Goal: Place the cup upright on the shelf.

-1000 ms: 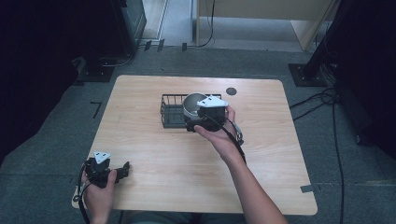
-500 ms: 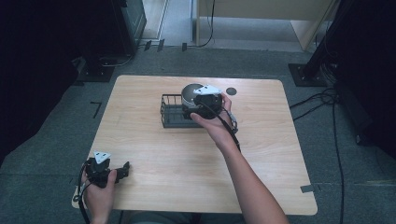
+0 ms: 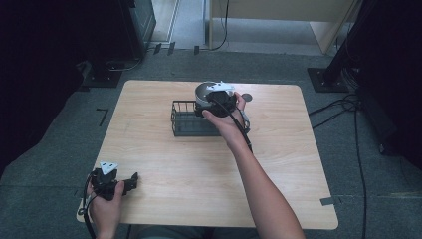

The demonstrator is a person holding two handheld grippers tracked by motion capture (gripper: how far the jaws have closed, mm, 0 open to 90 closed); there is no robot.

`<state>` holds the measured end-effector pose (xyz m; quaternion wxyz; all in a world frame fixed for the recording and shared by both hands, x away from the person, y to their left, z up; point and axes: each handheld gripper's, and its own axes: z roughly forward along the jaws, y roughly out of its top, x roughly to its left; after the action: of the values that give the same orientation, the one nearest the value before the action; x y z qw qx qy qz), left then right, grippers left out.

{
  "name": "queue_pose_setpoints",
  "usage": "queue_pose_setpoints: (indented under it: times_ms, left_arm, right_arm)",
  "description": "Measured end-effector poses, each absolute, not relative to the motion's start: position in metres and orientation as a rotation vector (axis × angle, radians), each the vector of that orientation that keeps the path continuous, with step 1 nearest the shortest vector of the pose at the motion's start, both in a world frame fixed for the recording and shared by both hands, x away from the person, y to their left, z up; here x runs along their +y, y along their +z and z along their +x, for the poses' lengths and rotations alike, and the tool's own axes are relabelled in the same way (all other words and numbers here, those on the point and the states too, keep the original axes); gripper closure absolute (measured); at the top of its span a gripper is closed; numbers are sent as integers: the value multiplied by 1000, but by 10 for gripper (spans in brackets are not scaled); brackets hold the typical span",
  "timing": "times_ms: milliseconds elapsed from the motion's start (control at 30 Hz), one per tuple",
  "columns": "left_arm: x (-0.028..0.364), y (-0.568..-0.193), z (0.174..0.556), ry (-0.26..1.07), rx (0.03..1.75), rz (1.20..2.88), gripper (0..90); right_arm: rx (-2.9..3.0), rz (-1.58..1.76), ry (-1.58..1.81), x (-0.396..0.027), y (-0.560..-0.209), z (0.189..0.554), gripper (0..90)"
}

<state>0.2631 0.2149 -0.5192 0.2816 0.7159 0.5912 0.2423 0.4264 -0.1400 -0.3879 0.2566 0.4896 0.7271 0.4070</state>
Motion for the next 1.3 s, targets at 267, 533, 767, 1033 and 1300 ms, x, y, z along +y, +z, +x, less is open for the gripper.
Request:
queue_pose_setpoints:
  times_ms: [267,533,767,1033,1300]
  left_arm:
    - [215,-519,263,649,1584,1917,0]
    - [215,-519,263,649,1584,1917,0]
    - [215,-519,263,649,1584,1918,0]
    - [215,-519,263,648,1584,1918,0]
    - [215,-519,263,649,1584,1918,0]
  right_arm:
    - [1978,1360,1059,-136,-401,436,80]
    - [1997,1386,1026,-135,-416,438,80]
    - [2018,1421,1012,-138,-429,439,80]
    - [2019,1486,1034,-143,-435,440,78]
    - [2032,1491,1021,-143,-433,439,76]
